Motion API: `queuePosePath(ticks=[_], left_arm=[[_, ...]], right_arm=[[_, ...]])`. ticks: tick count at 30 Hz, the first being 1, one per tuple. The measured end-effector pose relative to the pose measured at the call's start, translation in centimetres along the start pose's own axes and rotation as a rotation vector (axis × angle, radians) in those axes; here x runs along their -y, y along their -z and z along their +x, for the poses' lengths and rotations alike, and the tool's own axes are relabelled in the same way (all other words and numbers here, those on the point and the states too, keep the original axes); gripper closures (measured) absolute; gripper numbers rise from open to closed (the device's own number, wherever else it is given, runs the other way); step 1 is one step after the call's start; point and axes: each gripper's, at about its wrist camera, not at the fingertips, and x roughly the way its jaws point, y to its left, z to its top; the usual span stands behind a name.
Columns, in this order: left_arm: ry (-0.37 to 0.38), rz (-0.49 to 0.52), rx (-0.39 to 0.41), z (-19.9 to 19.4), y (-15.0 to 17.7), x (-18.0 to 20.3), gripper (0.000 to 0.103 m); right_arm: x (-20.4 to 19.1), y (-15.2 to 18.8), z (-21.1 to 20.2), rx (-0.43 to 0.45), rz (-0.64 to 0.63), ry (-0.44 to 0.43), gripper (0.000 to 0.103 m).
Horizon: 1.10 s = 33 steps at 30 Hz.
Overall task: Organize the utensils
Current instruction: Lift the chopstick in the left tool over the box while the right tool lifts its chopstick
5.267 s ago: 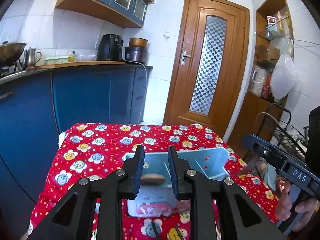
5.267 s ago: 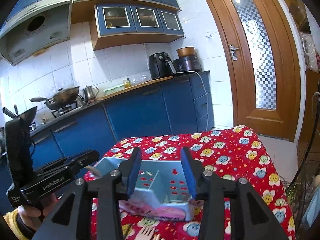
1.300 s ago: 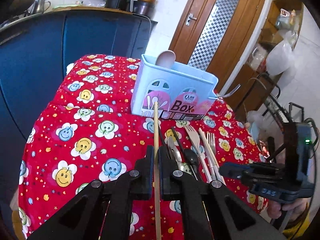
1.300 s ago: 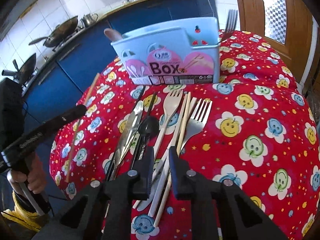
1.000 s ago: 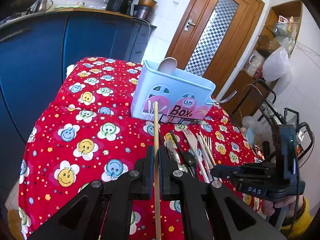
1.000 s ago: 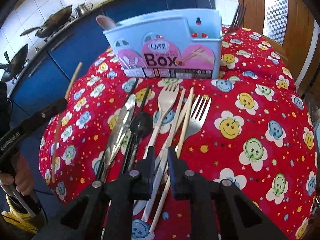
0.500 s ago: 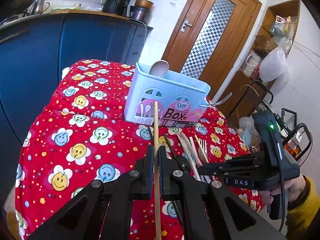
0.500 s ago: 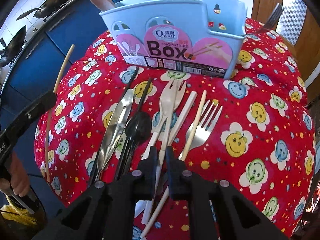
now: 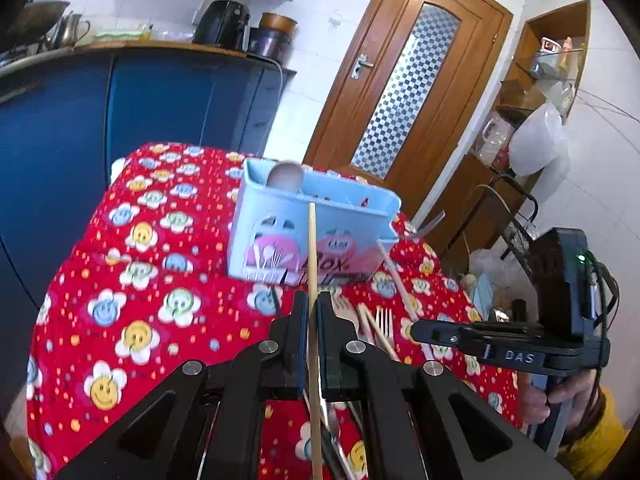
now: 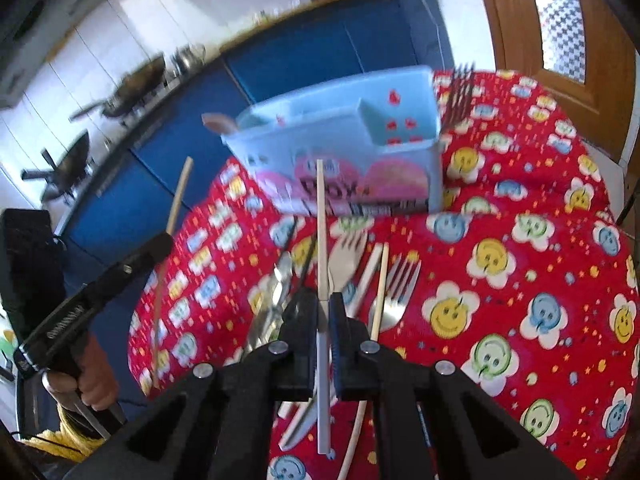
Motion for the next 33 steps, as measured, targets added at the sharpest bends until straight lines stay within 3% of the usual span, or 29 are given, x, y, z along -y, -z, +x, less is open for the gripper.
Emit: queuePosePath(ticks=[10, 23, 33], left_arm=[[-0.063, 0.049, 0.184, -0.6, -4.8, 1.5, 0.099], [-0.103, 0.007, 0.365, 1.5, -12.2, 0.7, 0.099], [-0.15, 0.007, 0.483, 3.9, -15.4, 0.0, 0.099]], right_arm=[[0.4, -2.5, -2.9, 0.211, -0.003, -0.036, 0.096], [1.9, -5.0, -3.0, 0.332, 0.051, -0.083, 0.096], [2.0, -7.4, -2.3, 0.426, -0.014, -0.035, 0.096]])
